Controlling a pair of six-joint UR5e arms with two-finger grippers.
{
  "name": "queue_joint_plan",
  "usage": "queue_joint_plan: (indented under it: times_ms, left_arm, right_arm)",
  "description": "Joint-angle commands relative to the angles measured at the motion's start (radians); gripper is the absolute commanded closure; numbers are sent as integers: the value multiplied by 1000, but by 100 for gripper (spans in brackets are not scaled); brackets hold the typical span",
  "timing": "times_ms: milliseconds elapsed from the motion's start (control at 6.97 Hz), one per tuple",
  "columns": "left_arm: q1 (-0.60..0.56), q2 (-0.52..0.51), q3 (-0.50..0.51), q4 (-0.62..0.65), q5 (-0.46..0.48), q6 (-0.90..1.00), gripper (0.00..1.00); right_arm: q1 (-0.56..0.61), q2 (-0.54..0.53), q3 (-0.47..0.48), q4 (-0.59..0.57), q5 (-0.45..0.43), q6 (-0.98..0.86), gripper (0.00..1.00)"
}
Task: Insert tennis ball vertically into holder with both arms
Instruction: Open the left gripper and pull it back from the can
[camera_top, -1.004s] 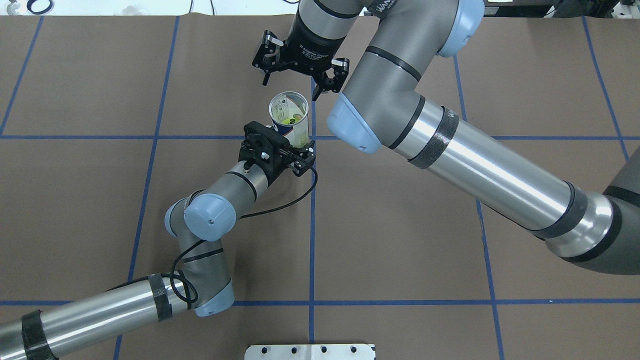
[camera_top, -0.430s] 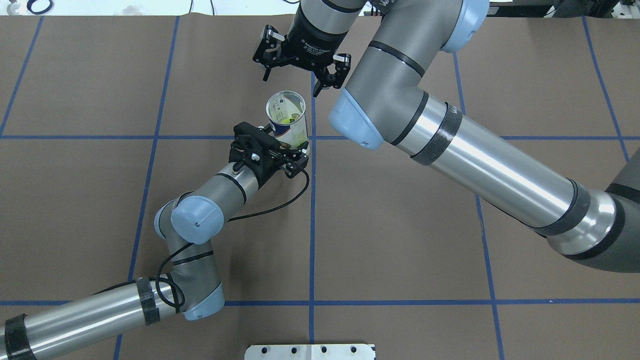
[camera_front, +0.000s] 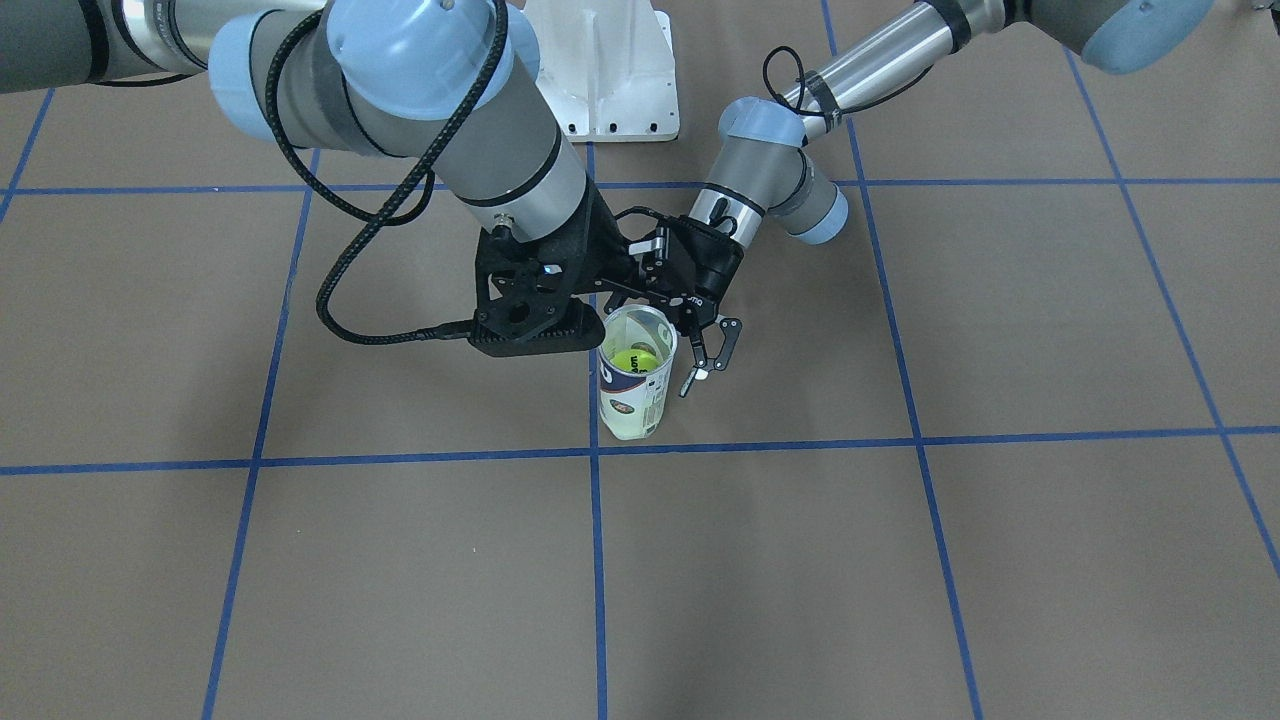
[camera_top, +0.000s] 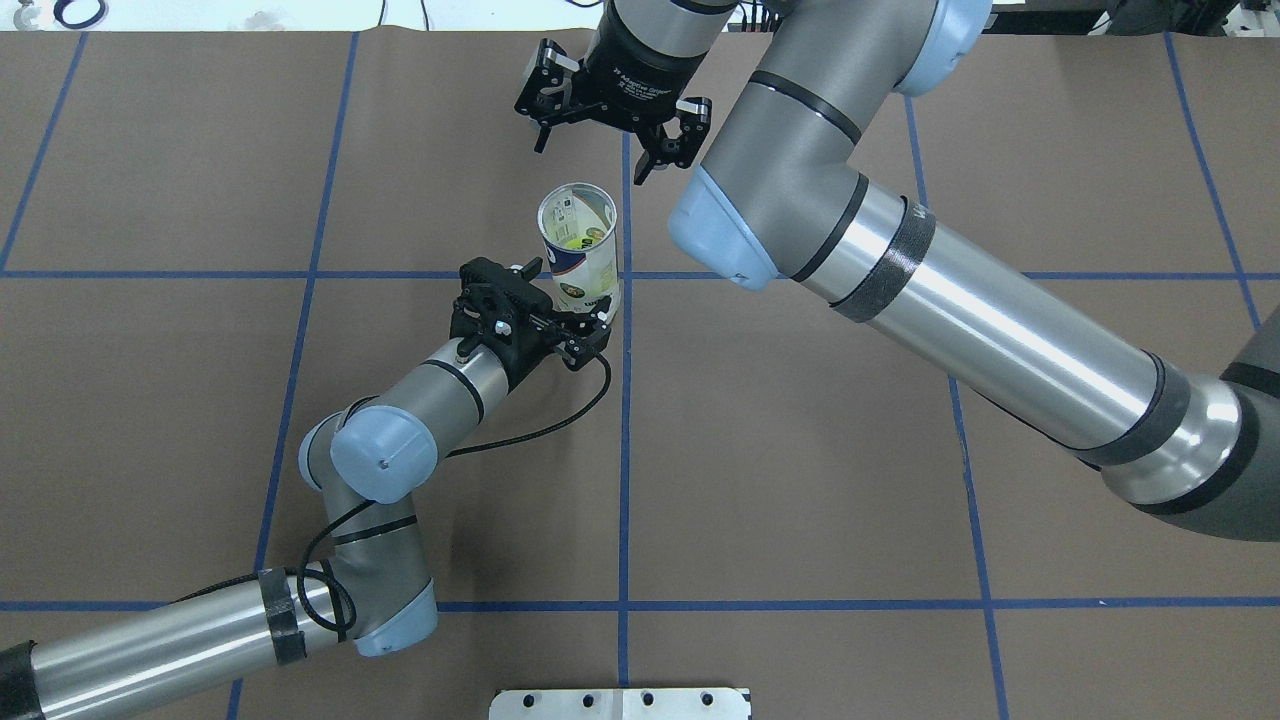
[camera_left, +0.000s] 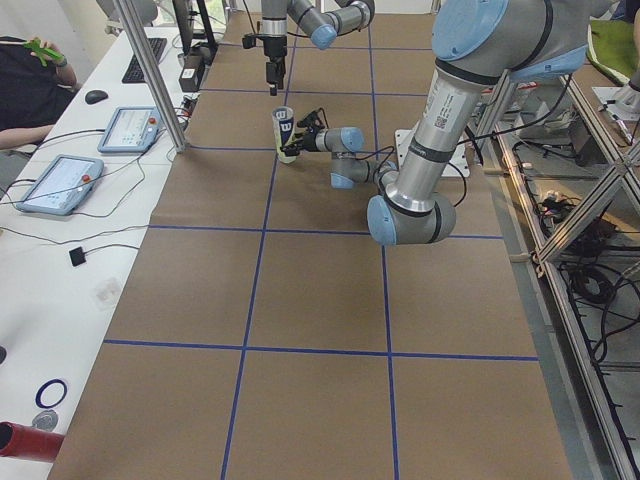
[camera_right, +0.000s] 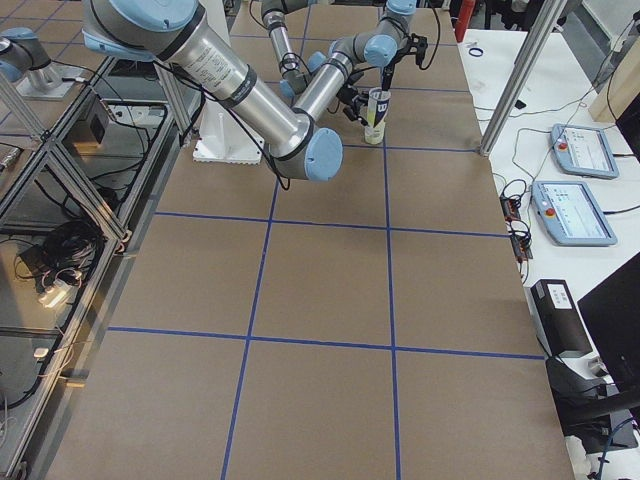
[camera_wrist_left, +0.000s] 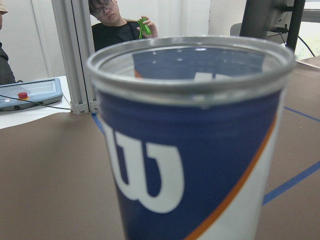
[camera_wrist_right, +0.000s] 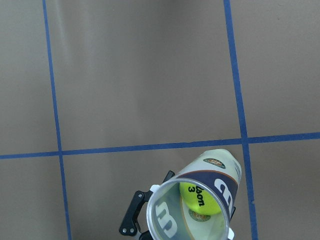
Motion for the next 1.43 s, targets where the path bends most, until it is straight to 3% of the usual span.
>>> queue_joint_plan:
  times_ms: [0, 287, 574, 717, 860, 1004, 1290]
  left_arm:
    - [35, 23, -30, -1, 3, -6, 1]
    - [97, 163, -196, 2, 4, -6, 1]
    - [120, 223, -278, 4, -5, -3, 1]
    - [118, 259, -371, 55, -35, -1, 1]
    - [96, 328, -539, 266, -183, -10, 1]
    - [6, 353, -624, 416, -253, -13, 1]
    - [-225, 375, -639, 534, -432, -62, 1]
  right_arm:
    - [7, -3, 0, 1, 1, -2, 0]
    - [20, 0, 0, 2, 8, -2, 0]
    - [58, -6, 0, -2, 48, -4, 0]
    - [93, -26, 0, -2, 83, -33, 0]
    - [133, -69, 2, -2, 108, -107, 0]
    - [167, -127, 0, -2, 105, -220, 0]
    - [272, -257, -10, -5, 104, -487, 0]
